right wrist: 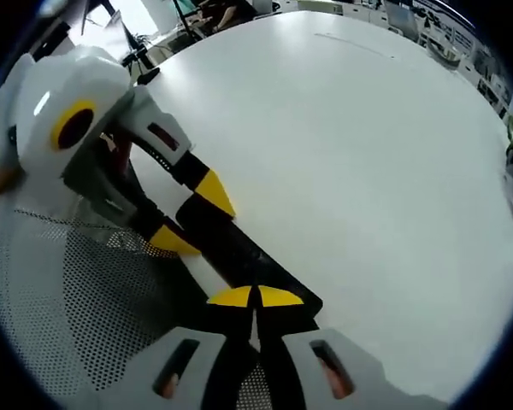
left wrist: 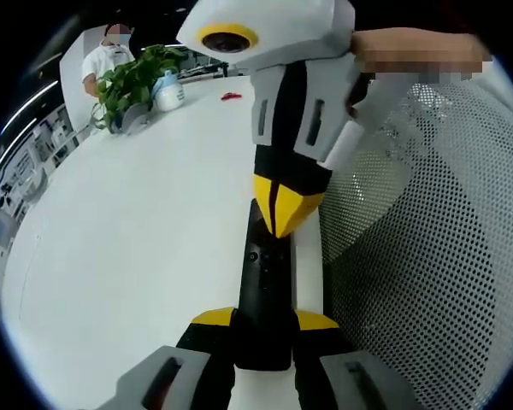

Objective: Press the specified remote control buttons in sequence, fully releasing each button before pressing the next.

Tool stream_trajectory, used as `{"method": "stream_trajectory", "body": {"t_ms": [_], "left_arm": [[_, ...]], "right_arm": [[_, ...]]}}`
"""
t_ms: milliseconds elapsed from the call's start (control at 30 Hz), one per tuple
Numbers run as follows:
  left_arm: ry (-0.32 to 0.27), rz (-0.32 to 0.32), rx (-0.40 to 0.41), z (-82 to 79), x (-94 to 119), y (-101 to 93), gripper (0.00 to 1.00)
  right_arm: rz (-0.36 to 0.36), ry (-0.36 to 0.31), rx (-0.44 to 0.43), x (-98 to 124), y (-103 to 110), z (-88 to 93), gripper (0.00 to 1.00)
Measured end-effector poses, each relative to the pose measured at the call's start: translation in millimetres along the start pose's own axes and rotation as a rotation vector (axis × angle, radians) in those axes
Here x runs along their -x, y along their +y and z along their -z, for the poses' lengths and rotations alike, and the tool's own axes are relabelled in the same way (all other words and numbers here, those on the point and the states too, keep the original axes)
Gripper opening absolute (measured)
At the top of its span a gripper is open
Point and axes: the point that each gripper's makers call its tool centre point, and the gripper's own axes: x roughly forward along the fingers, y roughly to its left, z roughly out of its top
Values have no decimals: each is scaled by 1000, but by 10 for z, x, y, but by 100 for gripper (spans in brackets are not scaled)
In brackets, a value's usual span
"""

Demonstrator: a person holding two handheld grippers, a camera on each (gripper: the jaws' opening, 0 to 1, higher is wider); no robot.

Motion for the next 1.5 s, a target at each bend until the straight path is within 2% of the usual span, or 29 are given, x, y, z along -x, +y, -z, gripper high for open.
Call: {"method": "stream_trajectory", "body": {"t_ms": [200, 600, 833, 900, 967, 1200, 1333, 1500], "left_arm": [[0, 0, 0, 1, 1, -1, 25], [1, -1, 3, 6, 2, -1, 25], [3, -2, 4, 9, 2, -4, 25], [4, -1, 2, 10, 2, -3, 25], [3, -1, -1, 9, 3, -4, 25], [4, 1, -6, 6, 4, -8, 25], [4, 1, -7, 5, 4, -9, 25], [3, 1, -6, 4, 5, -6, 25]], "right_arm": [[7, 24, 14, 3, 6, 36, 0], [10, 30, 29, -9, 14, 41, 0], [2, 36, 7, -10, 9, 44, 0], [-6, 23, -13, -3, 3, 44, 0], [-13, 37, -48, -5, 2, 36, 0], [-1, 38, -19, 2, 23, 34, 0], [-45, 10, -41, 9, 81, -20, 0], [2, -30, -23, 57, 10, -80, 0]]}}
